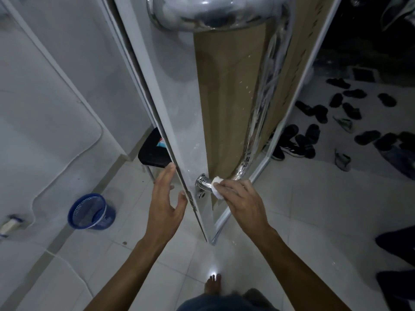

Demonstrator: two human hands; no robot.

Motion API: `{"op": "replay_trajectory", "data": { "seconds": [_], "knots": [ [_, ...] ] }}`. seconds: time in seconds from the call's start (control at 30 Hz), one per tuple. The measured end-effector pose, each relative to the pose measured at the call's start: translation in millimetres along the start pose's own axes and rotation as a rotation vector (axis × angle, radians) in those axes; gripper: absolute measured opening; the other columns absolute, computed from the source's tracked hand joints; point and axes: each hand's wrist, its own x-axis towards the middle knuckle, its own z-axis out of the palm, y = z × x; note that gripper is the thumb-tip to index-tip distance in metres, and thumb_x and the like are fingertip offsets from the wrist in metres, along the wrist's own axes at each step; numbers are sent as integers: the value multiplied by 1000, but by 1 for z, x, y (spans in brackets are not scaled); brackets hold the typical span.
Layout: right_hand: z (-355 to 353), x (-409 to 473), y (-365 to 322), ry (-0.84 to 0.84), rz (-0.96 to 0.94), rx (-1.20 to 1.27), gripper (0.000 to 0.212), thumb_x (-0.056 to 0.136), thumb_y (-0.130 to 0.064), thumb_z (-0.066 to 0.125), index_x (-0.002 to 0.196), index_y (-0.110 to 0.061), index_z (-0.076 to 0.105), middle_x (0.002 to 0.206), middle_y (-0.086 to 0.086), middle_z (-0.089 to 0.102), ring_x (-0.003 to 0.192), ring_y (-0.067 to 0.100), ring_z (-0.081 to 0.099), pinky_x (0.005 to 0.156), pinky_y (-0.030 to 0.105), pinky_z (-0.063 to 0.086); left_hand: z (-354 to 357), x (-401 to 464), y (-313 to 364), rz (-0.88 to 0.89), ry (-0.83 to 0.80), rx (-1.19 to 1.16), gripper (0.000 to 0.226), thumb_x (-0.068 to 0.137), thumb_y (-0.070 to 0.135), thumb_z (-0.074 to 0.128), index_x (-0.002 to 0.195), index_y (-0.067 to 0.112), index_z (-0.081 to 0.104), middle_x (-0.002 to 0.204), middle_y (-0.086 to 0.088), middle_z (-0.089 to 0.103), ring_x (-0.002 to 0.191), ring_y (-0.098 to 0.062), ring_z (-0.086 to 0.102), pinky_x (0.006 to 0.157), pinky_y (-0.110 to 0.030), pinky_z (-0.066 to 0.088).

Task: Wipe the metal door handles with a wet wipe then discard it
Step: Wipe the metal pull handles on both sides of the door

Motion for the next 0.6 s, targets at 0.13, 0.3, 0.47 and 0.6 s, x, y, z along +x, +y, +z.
{"op": "replay_trajectory", "data": {
  "seconds": [0.13,0.3,0.47,0.6],
  "knots": [
    [-12,-6,19,69,134,30,30,85,-11,67,115,-15,70,110,2,68,90,15,45,65,25,49,2,-3,3,-7,17,45,60,91,31,48,147,20,29,150,-1,35,130,-26,45,96,-49,51],
    [-13,3,13,-53,39,86,48,69,-4,84,114,-15,71,108,1,69,87,15,47,58,26,50,19,-19,15,-75,158,156,55,91,25,47,144,16,35,148,1,36,134,-13,36,103,-52,44],
    [-13,18,4,-194,-110,121,49,69,-2,84,114,-16,71,107,-2,70,78,21,57,54,28,50,42,-41,48,-94,243,259,42,90,15,48,131,6,51,132,-10,52,126,-15,42,112,-21,28],
    [-21,26,15,-294,-178,189,51,71,-2,81,117,-15,67,107,-4,68,86,19,54,52,28,50,73,-53,76,-146,167,241,37,92,18,46,125,6,58,126,-11,61,119,-14,49,108,-24,35]
  ]
}}
